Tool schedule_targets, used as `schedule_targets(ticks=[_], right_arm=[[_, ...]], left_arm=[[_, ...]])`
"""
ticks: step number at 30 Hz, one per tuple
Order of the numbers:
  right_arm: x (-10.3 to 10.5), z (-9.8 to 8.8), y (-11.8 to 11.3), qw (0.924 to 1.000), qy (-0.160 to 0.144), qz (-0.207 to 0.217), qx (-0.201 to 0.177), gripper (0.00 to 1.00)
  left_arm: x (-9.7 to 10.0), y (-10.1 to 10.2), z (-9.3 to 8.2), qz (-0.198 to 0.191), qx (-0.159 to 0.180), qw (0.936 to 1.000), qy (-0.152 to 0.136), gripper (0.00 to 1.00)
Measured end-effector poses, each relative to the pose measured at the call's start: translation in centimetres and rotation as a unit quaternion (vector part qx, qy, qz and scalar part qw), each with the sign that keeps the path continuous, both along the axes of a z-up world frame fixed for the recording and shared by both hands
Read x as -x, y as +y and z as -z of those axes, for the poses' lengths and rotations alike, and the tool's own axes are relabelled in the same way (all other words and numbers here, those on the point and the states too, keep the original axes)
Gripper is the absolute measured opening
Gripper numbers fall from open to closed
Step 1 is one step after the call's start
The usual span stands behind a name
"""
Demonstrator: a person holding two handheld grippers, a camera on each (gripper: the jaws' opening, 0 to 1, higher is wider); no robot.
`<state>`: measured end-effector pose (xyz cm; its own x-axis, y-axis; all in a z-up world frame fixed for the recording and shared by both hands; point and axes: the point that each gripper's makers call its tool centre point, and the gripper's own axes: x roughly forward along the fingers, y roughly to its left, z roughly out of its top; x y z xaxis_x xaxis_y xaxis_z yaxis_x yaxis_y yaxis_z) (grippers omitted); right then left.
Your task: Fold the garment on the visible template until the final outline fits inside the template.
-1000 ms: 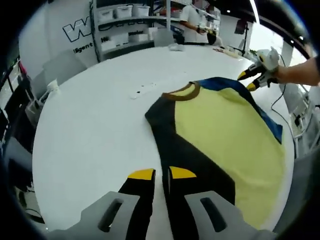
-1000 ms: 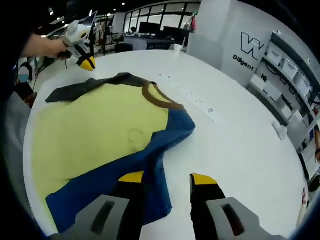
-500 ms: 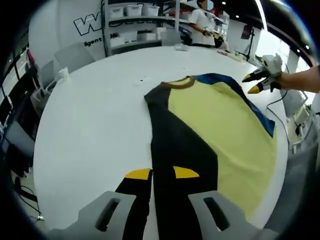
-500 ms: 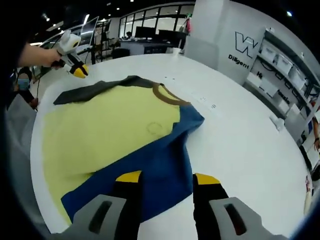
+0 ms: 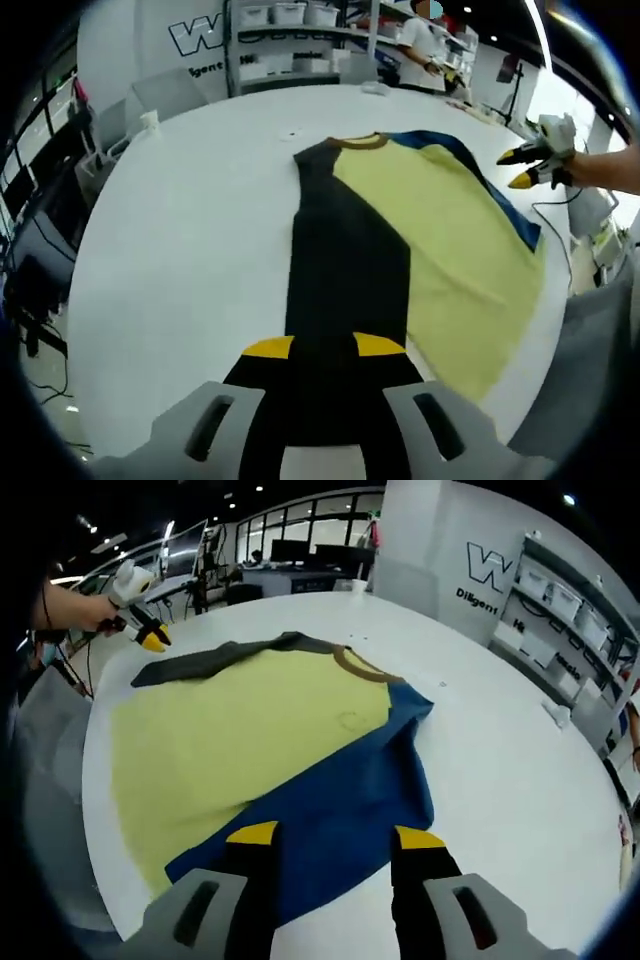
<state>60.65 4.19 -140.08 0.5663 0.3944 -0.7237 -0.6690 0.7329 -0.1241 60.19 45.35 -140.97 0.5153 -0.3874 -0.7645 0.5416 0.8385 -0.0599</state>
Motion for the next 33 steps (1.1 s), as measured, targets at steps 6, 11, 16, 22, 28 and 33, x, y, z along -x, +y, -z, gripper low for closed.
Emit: schedule_targets(ticks=[6, 11, 16, 22, 28, 33], right_arm=[[4.2, 0.2, 1.5, 0.9987, -0.004, -0.049, -0.01, 0.39], [6.7, 0.5, 1.7, 0.9973, -0.007, -0.073, -0.008, 0.36], [9.1, 1.2, 1.7, 0.9954, -0.005, -0.095, 0.002, 0.32], [11.4, 1.8, 1.7, 0.9939, -0.004, -0.11, 0.003, 0.25], [13.0, 2.9, 1.0, 0.9928, 0.009, -0.118, 0.016, 0.16], [13.7, 3.4, 0.3, 0.9928, 0.021, -0.116, 0.022, 0.08]], left_arm=[[3.1, -1.5, 0.5, 0.024, 0.001, 0.9997, 0.003, 0.21], [4.7, -2.6, 0.3, 0.042, 0.011, 0.9991, -0.003, 0.2], [6.2, -4.1, 0.4, 0.077, 0.009, 0.997, -0.006, 0.19], [8.2, -5.4, 0.8, 0.12, 0.003, 0.9927, -0.007, 0.18], [9.9, -6.0, 1.7, 0.159, -0.018, 0.9871, 0.0, 0.18], [10.8, -6.1, 2.1, 0.182, -0.034, 0.9828, 0.001, 0.17]])
